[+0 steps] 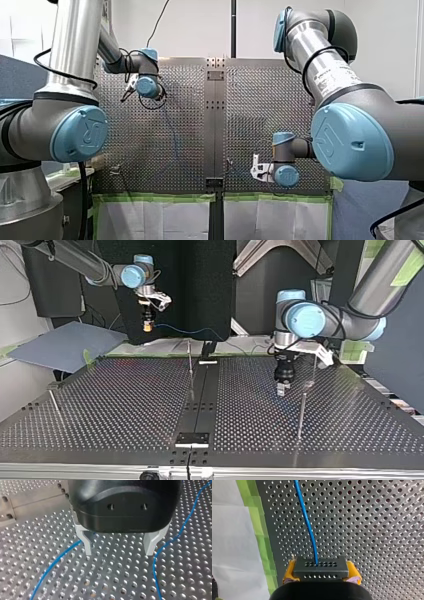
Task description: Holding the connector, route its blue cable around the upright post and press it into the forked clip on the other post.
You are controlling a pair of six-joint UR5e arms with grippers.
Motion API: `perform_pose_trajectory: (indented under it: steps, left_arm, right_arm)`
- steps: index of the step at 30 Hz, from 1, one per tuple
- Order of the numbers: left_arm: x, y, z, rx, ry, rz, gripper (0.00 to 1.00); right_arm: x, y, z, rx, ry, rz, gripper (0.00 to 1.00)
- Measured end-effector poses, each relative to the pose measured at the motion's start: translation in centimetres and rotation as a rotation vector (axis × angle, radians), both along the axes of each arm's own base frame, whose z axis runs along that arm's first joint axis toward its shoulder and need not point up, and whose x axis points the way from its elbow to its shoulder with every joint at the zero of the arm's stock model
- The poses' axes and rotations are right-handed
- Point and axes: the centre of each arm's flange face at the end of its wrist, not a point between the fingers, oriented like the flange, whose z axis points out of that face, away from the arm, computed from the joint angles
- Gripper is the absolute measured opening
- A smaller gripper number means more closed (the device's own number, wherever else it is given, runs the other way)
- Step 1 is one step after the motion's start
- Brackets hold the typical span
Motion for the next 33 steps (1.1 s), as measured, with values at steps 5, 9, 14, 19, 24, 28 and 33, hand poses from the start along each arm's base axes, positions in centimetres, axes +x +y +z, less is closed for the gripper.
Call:
perform_pose_trajectory:
  steps: [5,9,14,19,24,28,33]
  left_arm:
    - [-0.14,-0.48,-0.03,0.009,0.000,-0.022,0.99]
    - [-0.20,-0.68,-0.08,0.011,-0.001,-0.030,0.99]
    - [-0.33,-0.99,-0.22,0.015,-0.004,-0.047,0.99]
    - [-0.33,-0.80,-0.23,0.018,-0.005,-0.026,0.99]
    - [-0.20,-0.42,-0.21,0.018,-0.008,-0.007,0.99]
    - [-0.06,-0.22,-0.15,0.012,-0.016,-0.001,0.99]
    - [0.18,-0.20,-0.69,-0.003,-0.014,0.001,0.99]
  right_arm:
    - [-0.29,-0.21,-0.01,0.000,-0.002,-0.007,0.00]
    - [-0.40,-0.28,-0.02,0.001,-0.003,-0.009,0.00]
    - [-0.43,-0.31,0.00,0.001,-0.003,-0.010,0.00]
    - [-0.46,-0.33,-0.02,0.001,-0.003,-0.011,0.00]
    - [-0.44,-0.31,-0.02,0.001,-0.003,-0.009,0.00]
    - [-0.40,-0.31,-0.01,0.001,-0.004,-0.005,0.00]
    - [-0.39,-0.30,-0.01,0.001,-0.004,-0.003,0.00]
